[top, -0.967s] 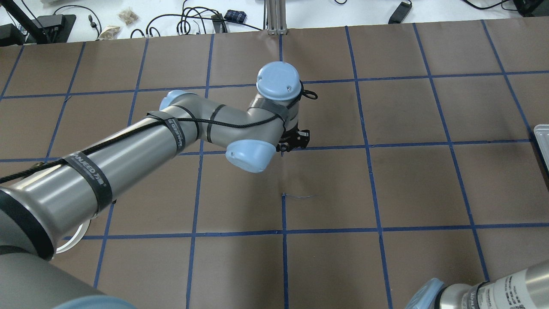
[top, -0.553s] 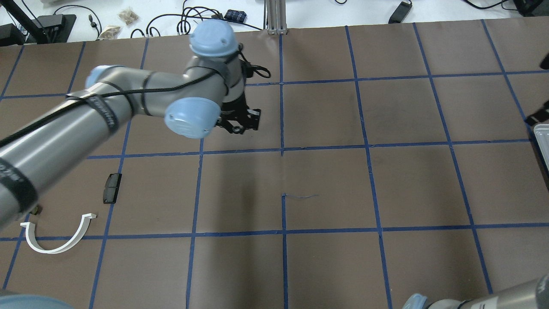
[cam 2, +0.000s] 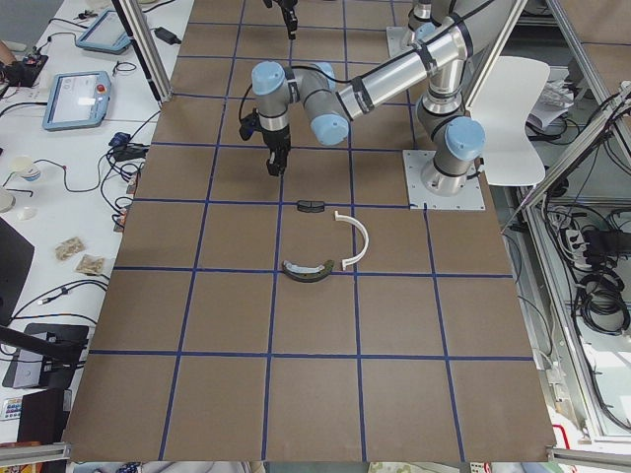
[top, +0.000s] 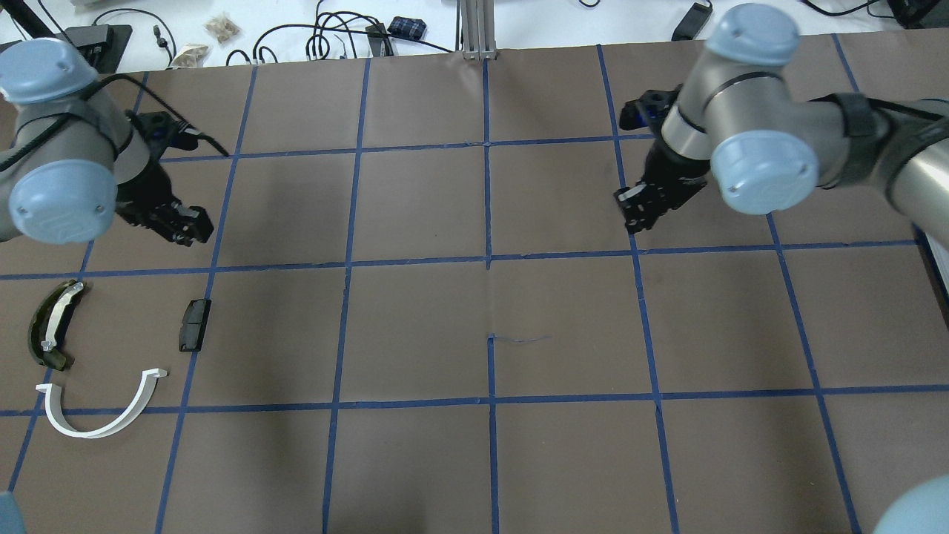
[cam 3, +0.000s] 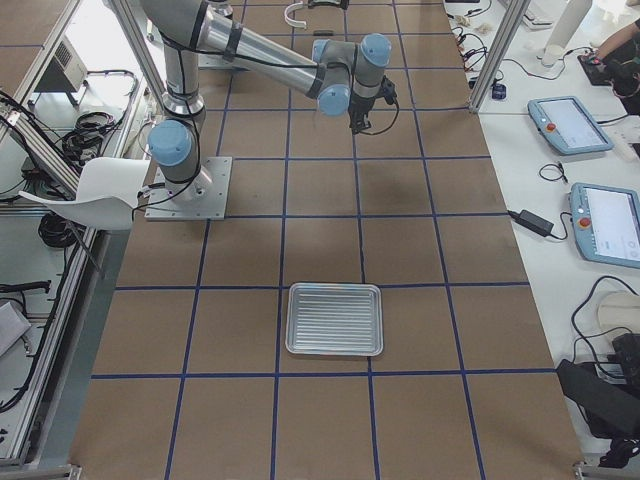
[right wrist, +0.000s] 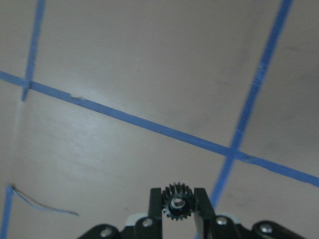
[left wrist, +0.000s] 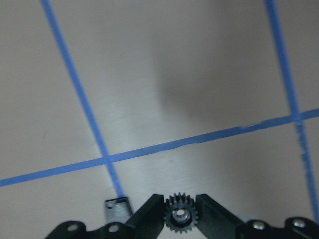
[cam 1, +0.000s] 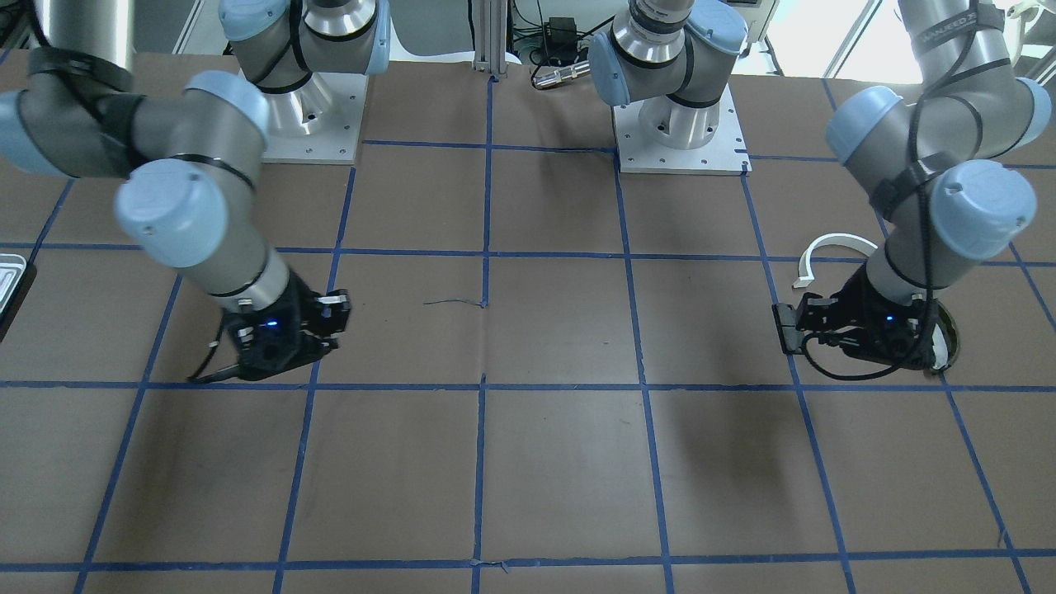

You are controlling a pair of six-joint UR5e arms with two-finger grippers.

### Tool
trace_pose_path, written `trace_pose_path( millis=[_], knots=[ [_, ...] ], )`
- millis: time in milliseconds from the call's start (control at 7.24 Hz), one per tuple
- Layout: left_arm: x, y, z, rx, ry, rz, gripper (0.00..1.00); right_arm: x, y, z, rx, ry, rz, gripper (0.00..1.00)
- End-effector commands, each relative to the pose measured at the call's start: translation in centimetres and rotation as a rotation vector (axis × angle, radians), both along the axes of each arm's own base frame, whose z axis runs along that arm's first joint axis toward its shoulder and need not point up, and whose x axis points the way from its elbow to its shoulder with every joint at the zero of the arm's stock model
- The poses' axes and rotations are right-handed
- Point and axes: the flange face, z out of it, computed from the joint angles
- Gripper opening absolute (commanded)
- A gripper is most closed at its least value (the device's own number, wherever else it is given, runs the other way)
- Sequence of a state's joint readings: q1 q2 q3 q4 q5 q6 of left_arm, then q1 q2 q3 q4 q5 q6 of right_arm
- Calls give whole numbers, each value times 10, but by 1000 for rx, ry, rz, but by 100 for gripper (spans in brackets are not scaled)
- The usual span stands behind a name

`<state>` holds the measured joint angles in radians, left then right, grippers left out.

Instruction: Place bearing gear from tray to pile

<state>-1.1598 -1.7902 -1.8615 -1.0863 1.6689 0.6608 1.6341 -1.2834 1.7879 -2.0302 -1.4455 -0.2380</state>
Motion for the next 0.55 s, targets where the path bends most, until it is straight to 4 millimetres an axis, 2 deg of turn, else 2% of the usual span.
trace_pose_path(
  millis=[0,138,276,414],
  knots=[
    [72,36,-42,31,107,46,0,132,29,-38,-43,-4,-93,0],
    [78,48,-53,36,111,37,0,173,40,-54,-93,-10,-112,0],
    [94,53,-59,12,95,66,0,182,44,-68,-109,38,-98,0],
    [101,51,-71,17,93,81,0,181,36,-65,-116,42,-104,9]
  ],
)
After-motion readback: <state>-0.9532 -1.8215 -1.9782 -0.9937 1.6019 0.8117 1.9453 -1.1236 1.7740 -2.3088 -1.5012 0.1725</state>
